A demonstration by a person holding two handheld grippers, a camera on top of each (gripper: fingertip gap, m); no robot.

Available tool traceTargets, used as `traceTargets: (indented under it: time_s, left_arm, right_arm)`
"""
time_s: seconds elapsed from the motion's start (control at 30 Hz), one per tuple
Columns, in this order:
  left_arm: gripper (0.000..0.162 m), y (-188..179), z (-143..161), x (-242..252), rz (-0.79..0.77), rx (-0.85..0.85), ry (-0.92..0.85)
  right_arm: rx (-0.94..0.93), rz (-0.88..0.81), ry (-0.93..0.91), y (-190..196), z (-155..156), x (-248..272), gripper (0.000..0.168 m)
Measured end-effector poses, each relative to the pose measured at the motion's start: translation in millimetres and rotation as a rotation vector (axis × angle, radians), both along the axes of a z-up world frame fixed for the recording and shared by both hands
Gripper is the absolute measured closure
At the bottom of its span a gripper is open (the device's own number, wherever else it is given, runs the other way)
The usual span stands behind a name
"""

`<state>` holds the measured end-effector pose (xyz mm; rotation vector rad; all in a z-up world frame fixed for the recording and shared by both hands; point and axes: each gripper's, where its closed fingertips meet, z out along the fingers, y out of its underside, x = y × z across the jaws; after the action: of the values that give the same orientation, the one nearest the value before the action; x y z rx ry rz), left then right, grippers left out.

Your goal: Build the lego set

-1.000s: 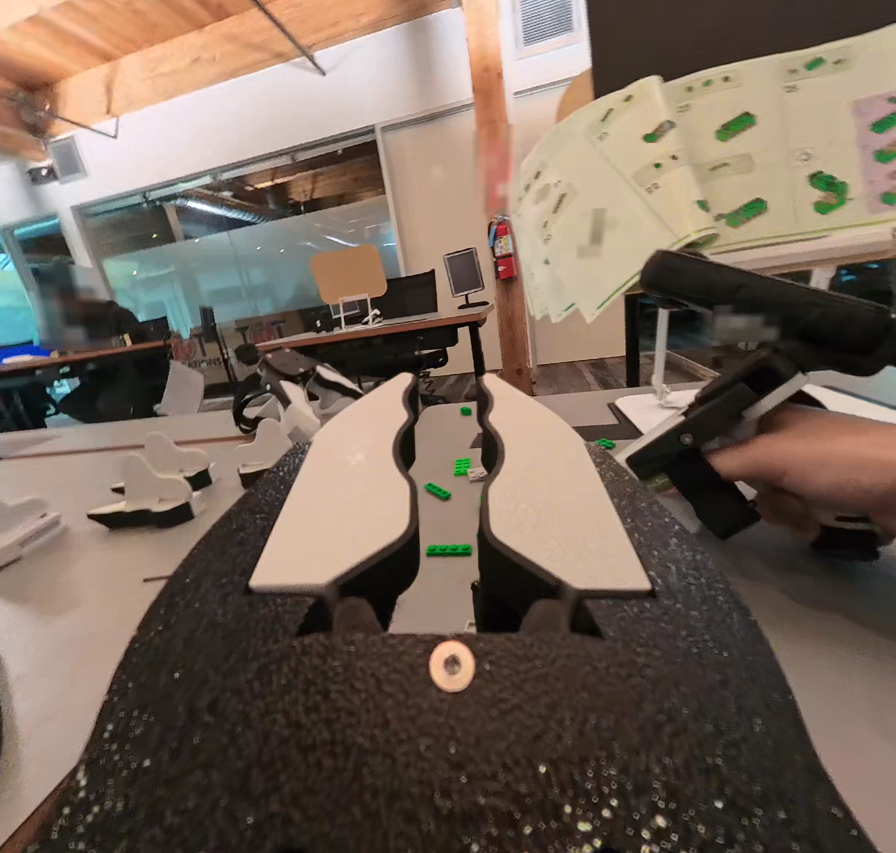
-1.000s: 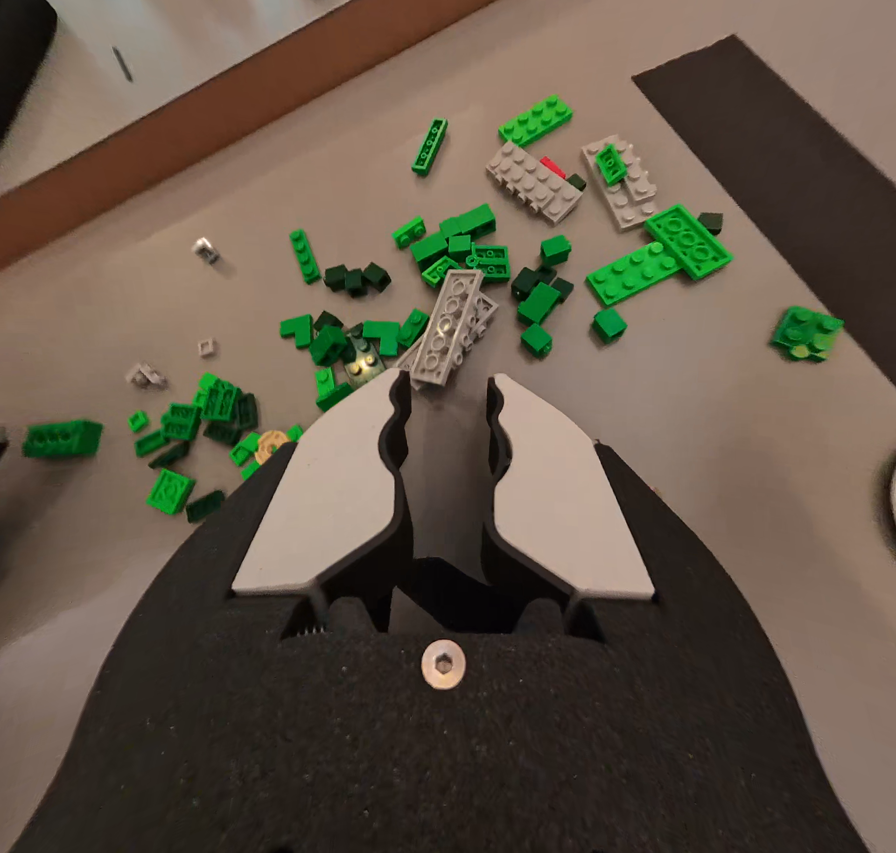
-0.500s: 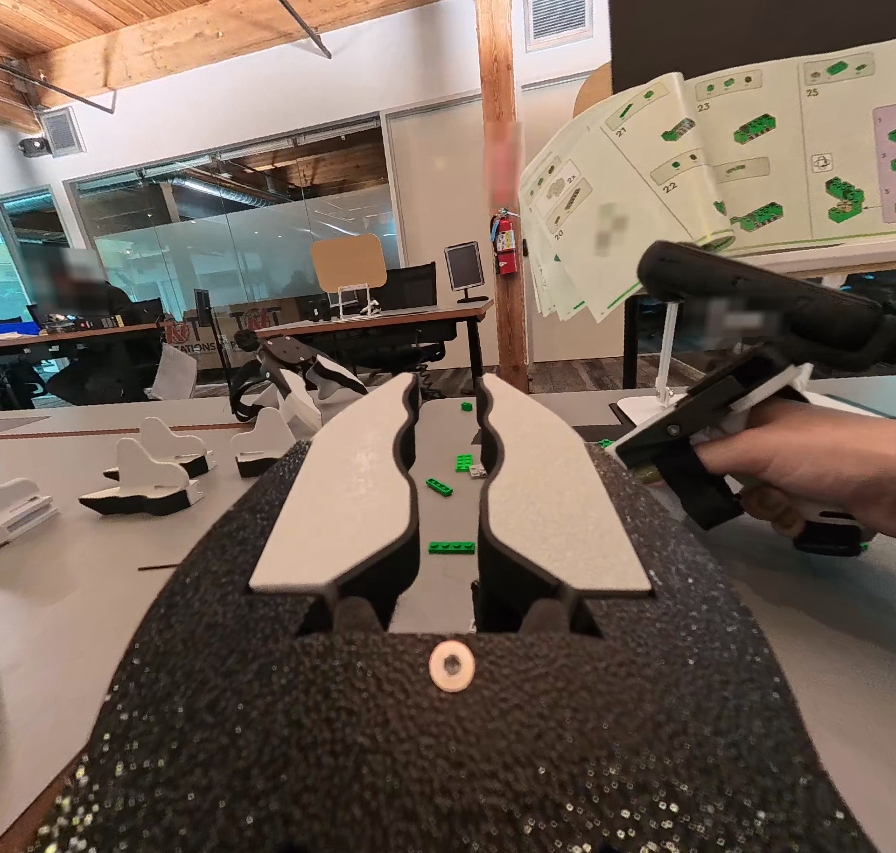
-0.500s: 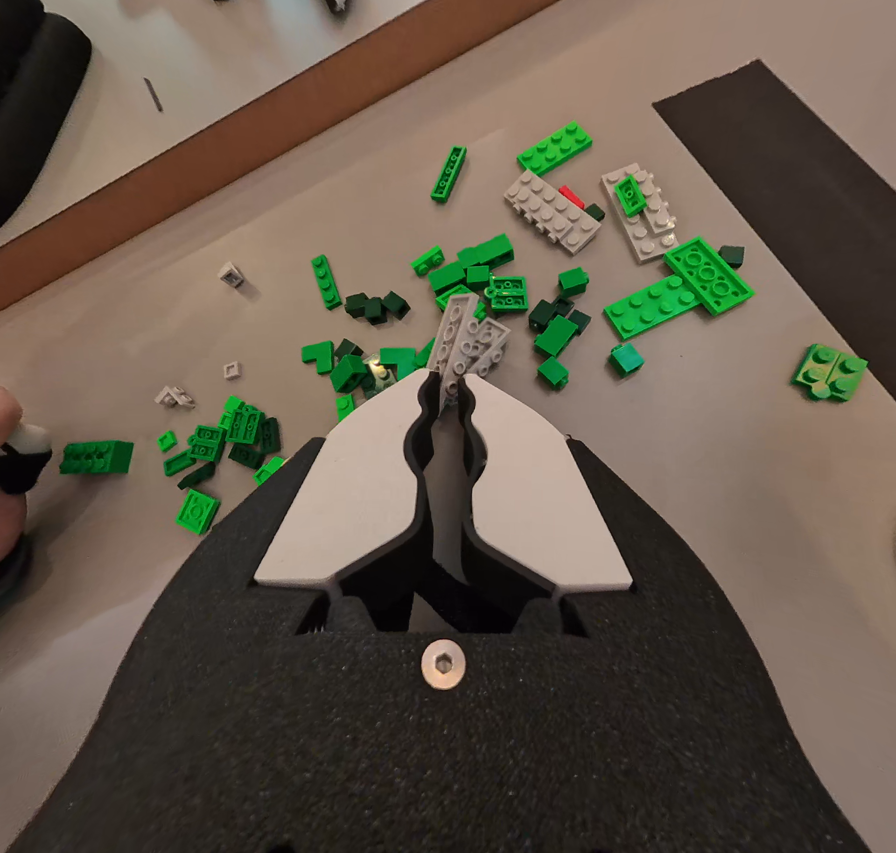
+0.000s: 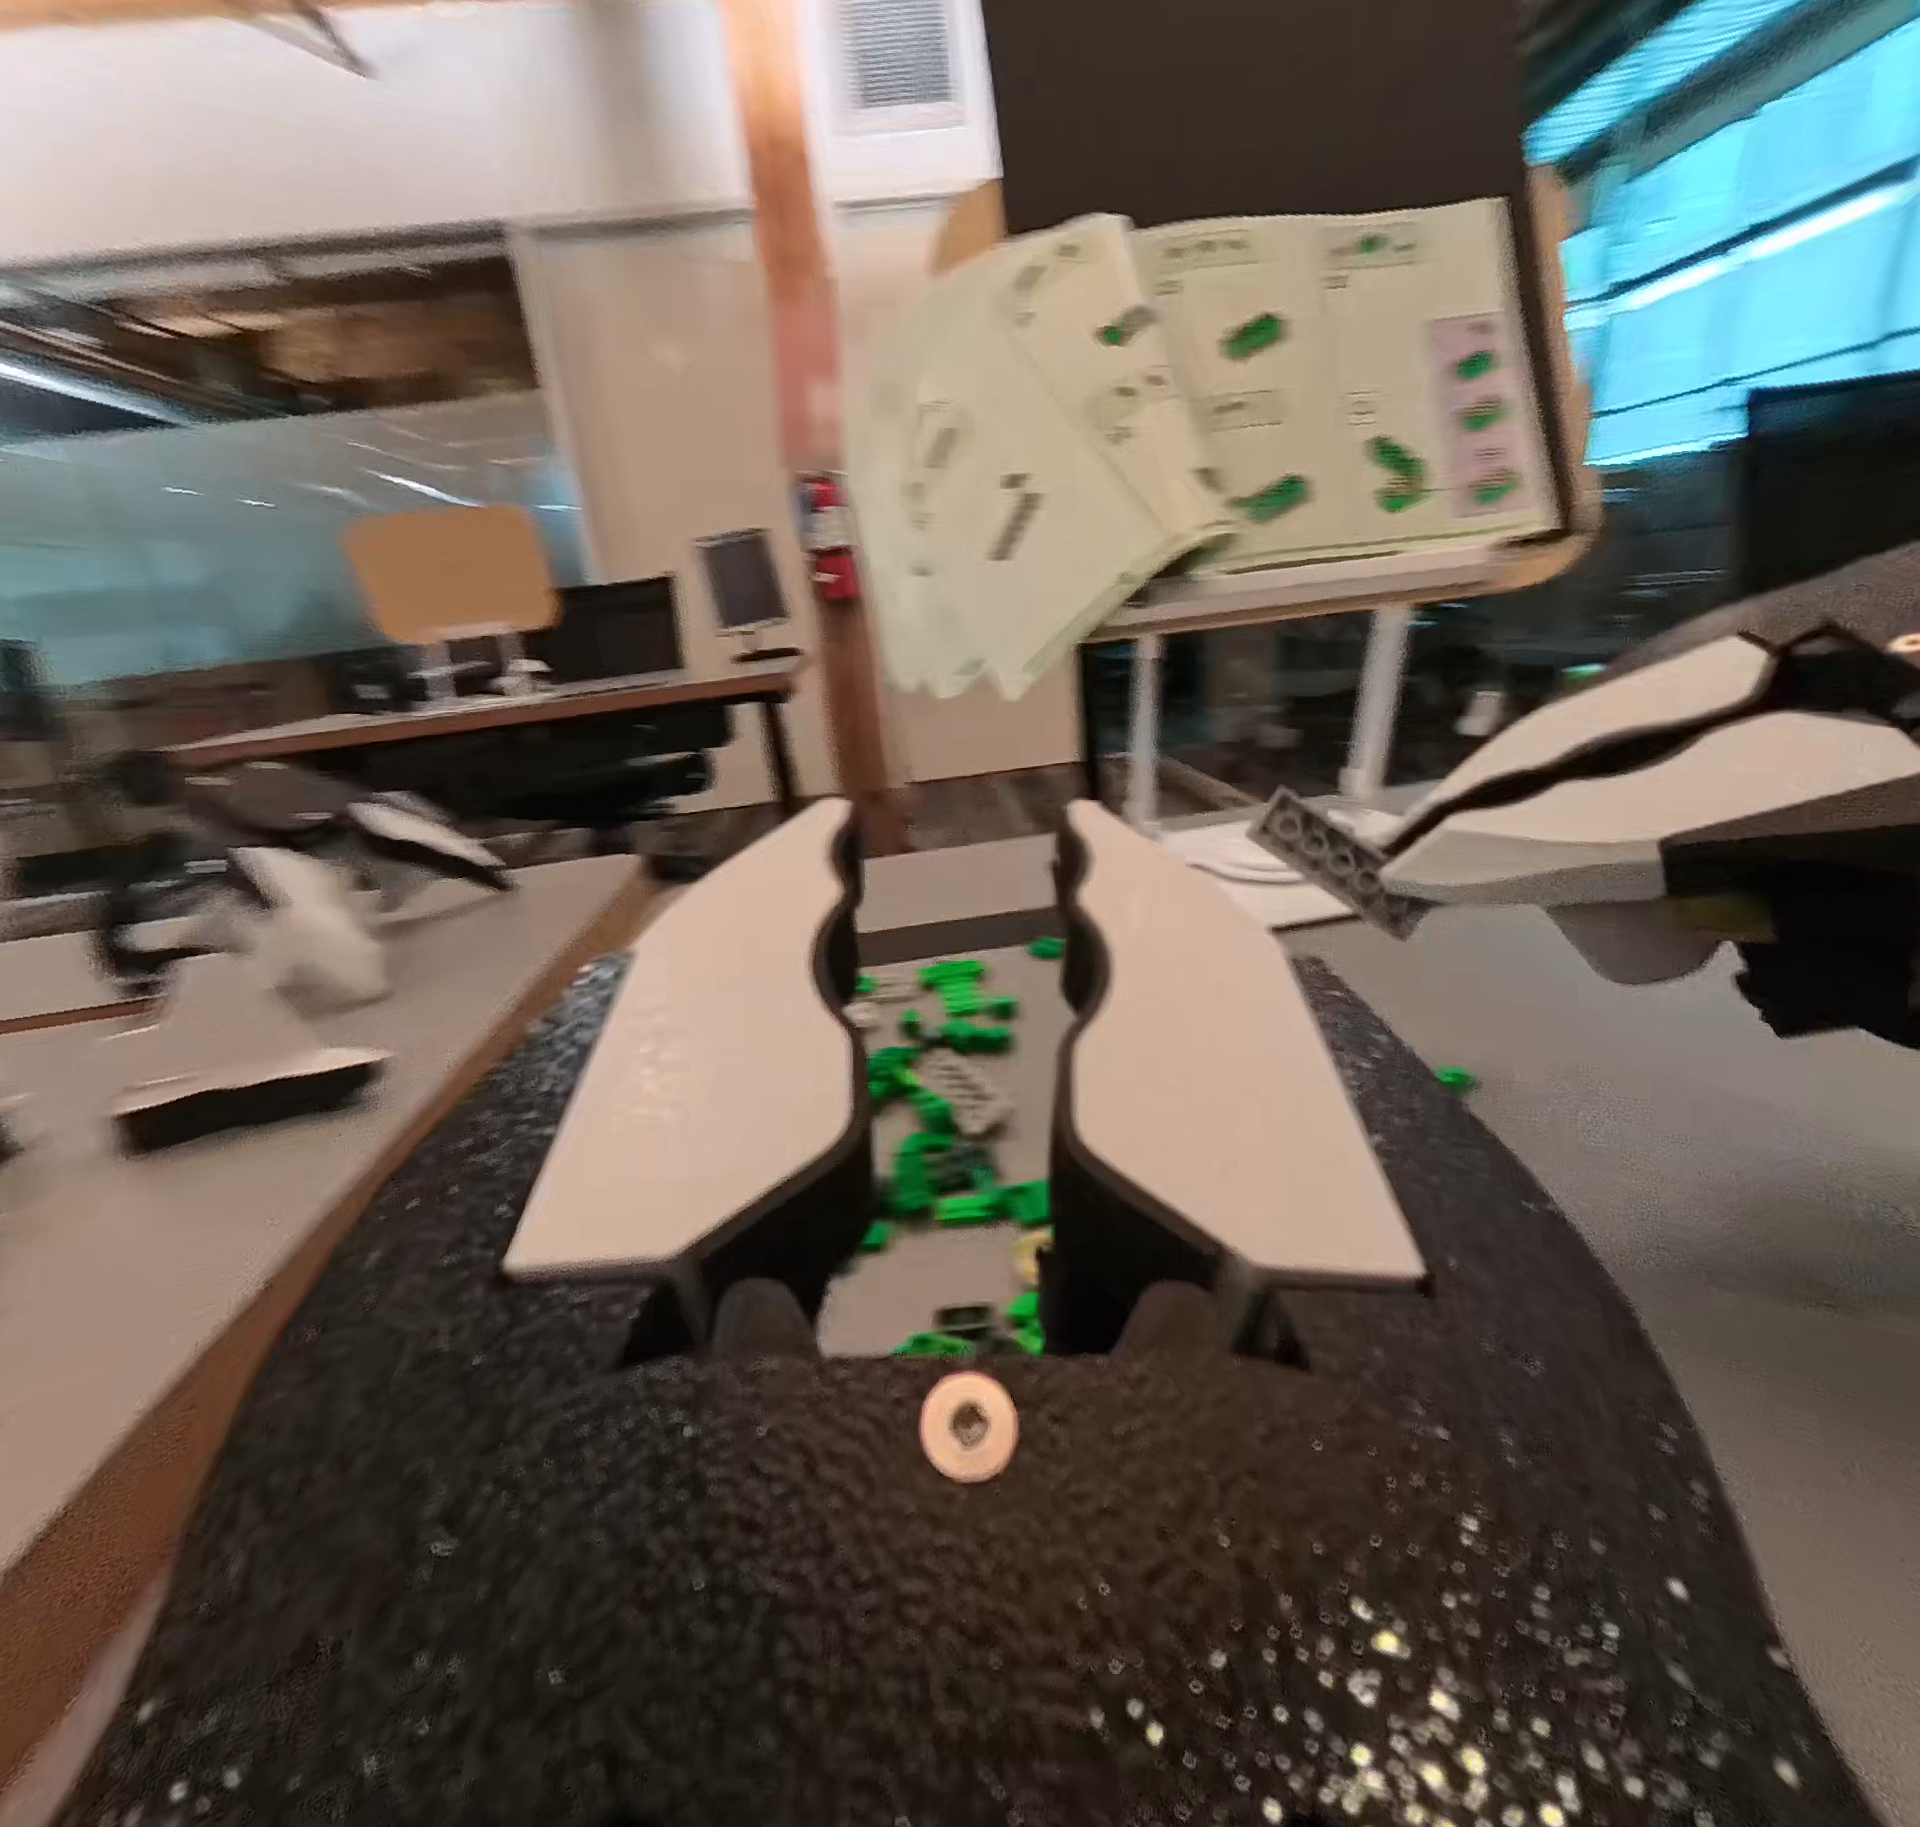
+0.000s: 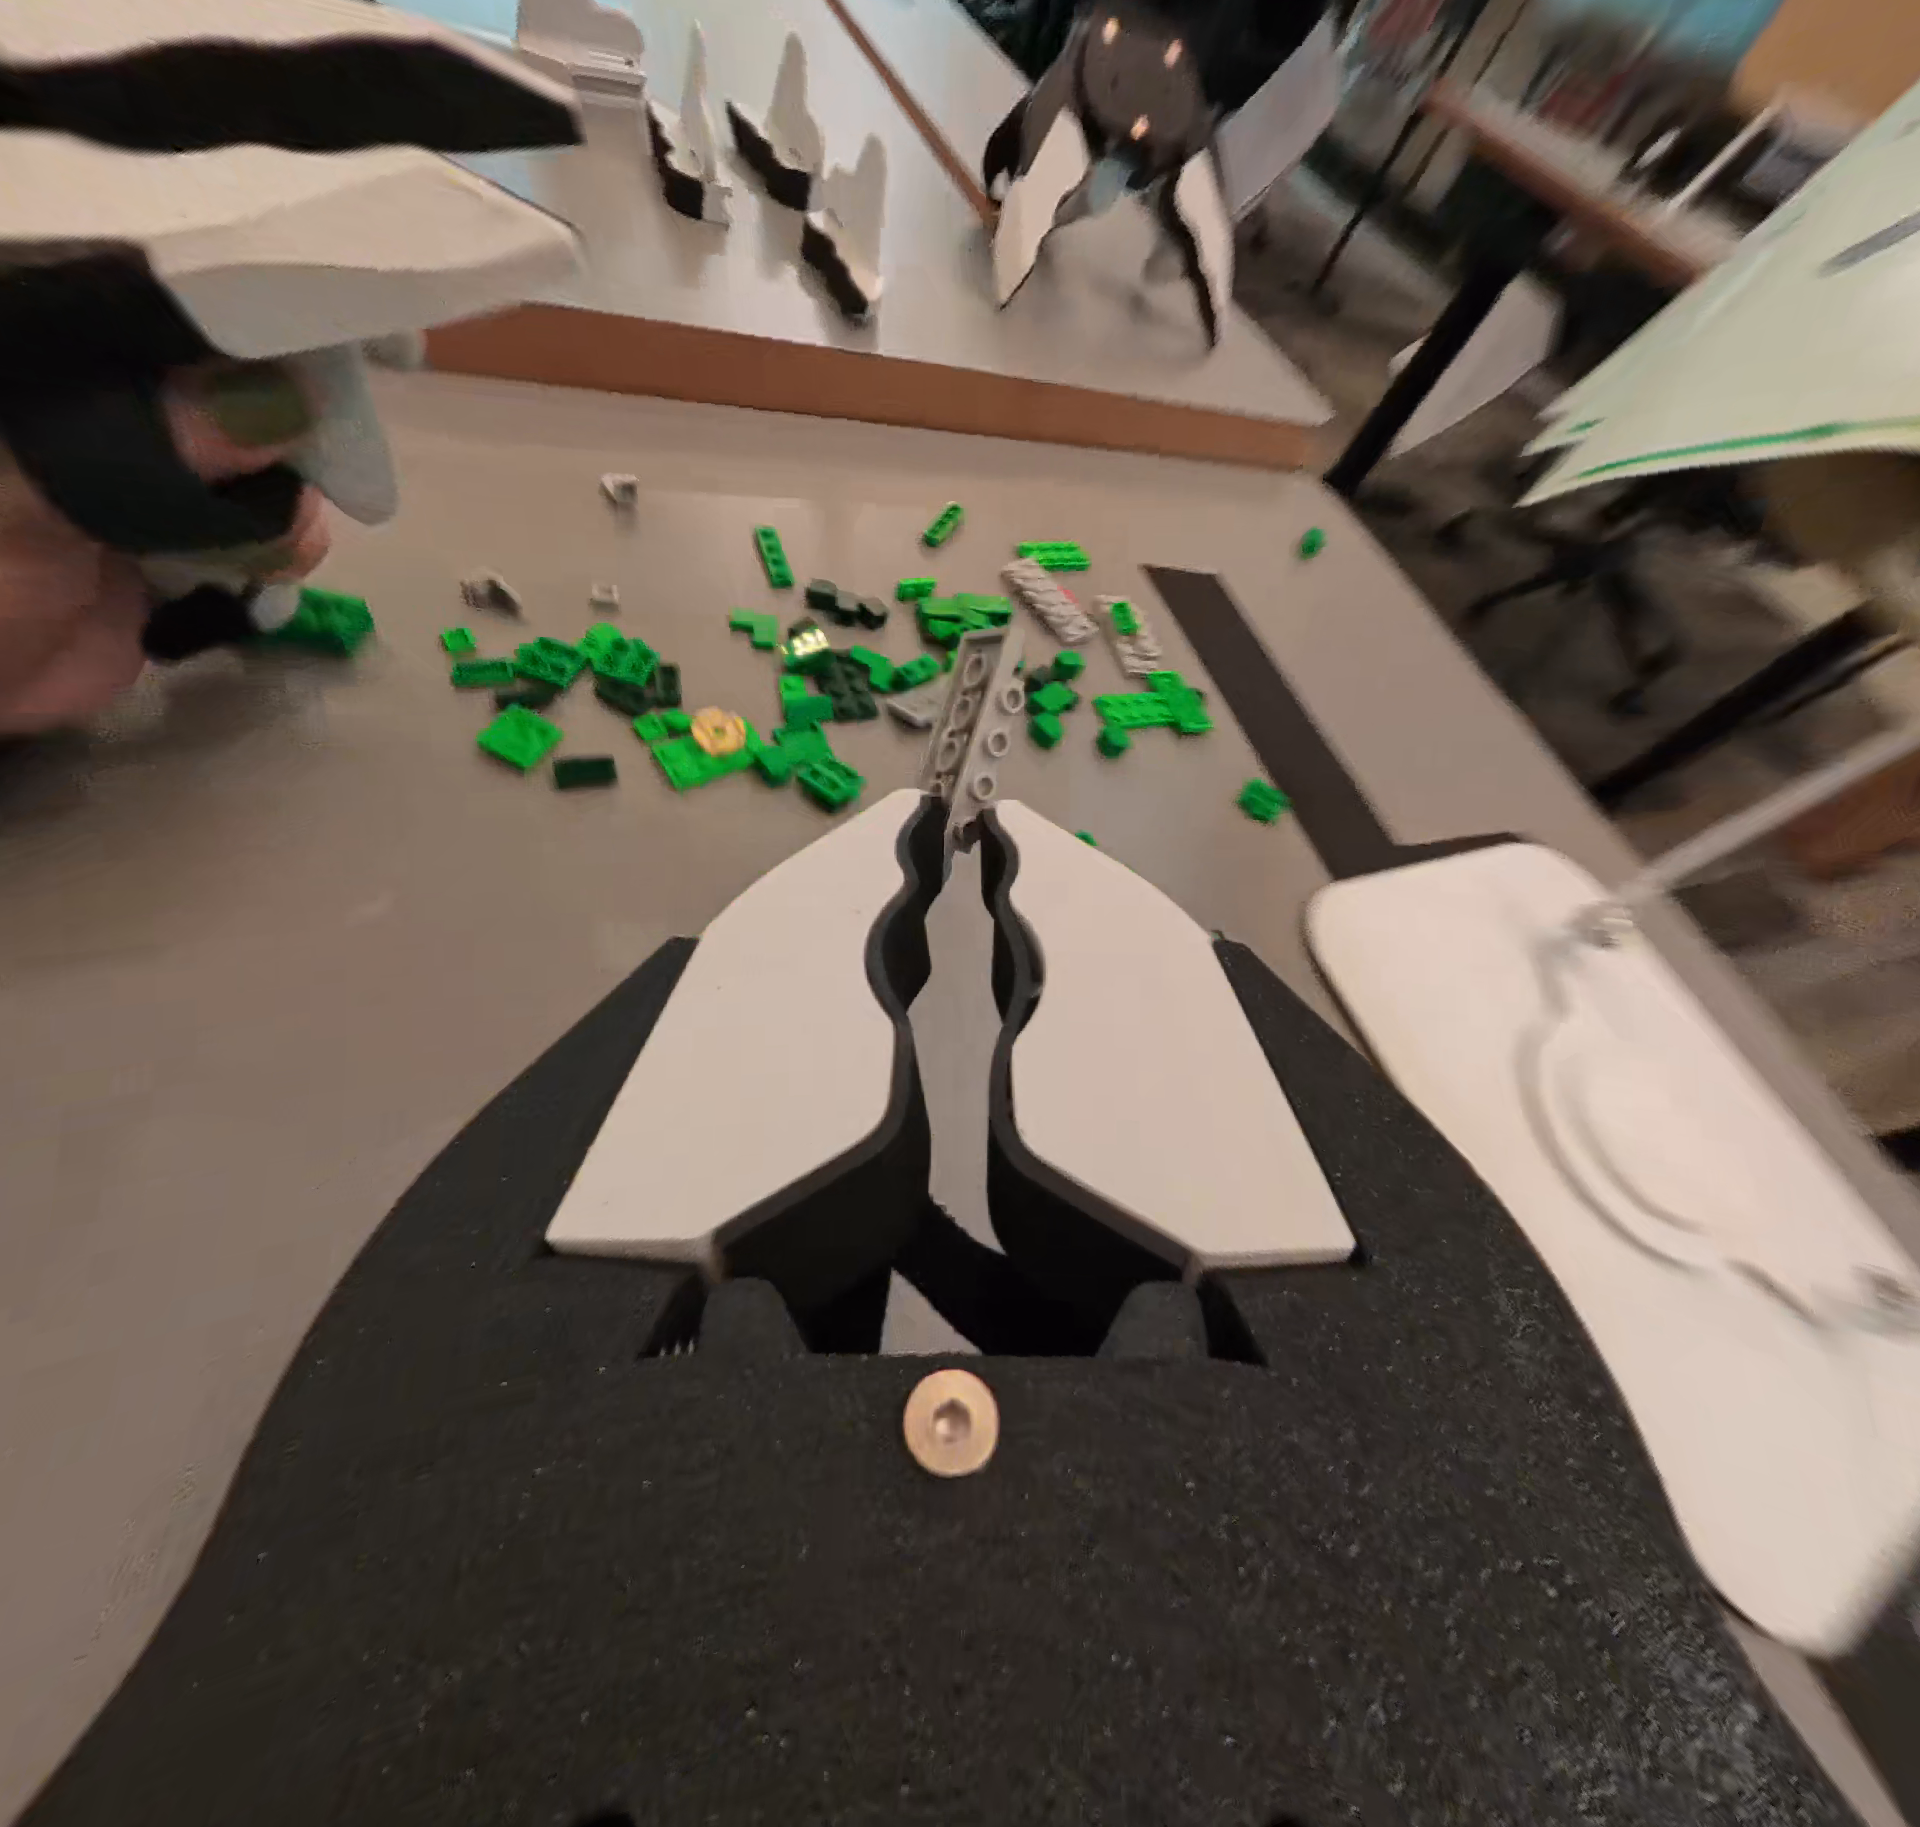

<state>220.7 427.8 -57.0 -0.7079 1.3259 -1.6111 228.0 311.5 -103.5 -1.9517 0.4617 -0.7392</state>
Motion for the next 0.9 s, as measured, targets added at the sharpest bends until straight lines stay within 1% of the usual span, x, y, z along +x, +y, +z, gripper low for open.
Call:
traceTargets:
  time_s: [0.07, 0.1, 0.13, 0.17, 0.23, 0.3, 0.37, 0.43, 0.53, 0.63, 0.73, 0.83, 0.9]
  left_arm:
    - [0.091, -28.8, -6.4, -3.7, -0.144, -0.015, 0.054]
    - [0.081, -43.3, -11.8, -5.9, -0.206, -0.008, 0.088]
    - [0.076, -57.2, -17.2, -9.4, -0.263, 0.012, 0.112]
    - [0.074, -70.3, -21.6, -14.5, -0.316, 0.044, 0.121]
    - [0.075, -89.8, -27.8, -25.2, -0.381, 0.119, 0.111]
    - [0.081, -103.0, -31.4, -35.8, -0.421, 0.19, 0.081]
    - [0.087, -112.3, -34.5, -45.3, -0.455, 0.249, 0.05]
    - [0.092, -116.1, -36.4, -50.1, -0.464, 0.292, 0.028]
    - [0.1, -107.7, -33.0, -44.5, -0.391, 0.304, -0.005]
    - [0.101, -96.3, -25.2, -37.8, -0.342, 0.249, -0.015]
    - [0.101, -81.5, -17.1, -29.7, -0.265, 0.199, -0.025]
    - [0.102, -63.6, -10.6, -21.2, -0.164, 0.168, -0.034]
    - [0.102, -57.7, -10.6, -18.0, -0.156, 0.139, -0.006]
  right_arm:
    - [-0.07, -0.035, -0.132, -24.0, 1.7, -21.4, 0.162]
    - [-0.107, -0.058, -0.201, -36.0, 0.6, -31.1, 0.162]
    - [-0.142, -0.087, -0.262, -47.8, -1.6, -39.9, 0.162]
    - [-0.177, -0.104, -0.312, -57.4, -5.1, -49.1, 0.162]
    - [-0.232, -0.119, -0.387, -72.2, -14.4, -66.4, 0.162]
    - [-0.308, -0.098, -0.446, -80.7, -26.1, -81.2, 0.162]
    - [-0.428, -0.084, -0.528, -86.4, -31.2, -89.1, 0.162]
    - [-0.508, -0.024, -0.576, -85.2, -37.8, -97.4, 0.162]
    - [-0.599, 0.075, -0.6, -81.3, -45.8, -108.0, 0.162]
    - [-0.694, 0.187, -0.624, -76.0, -54.3, -118.9, 0.162]
    - [-0.808, 0.253, -0.667, -69.1, -59.9, -125.9, 0.162]
    - [-0.917, 0.305, -0.671, -64.5, -69.9, -130.0, 0.162]
    - [-0.975, 0.321, -0.677, -63.9, -74.9, -130.1, 0.162]
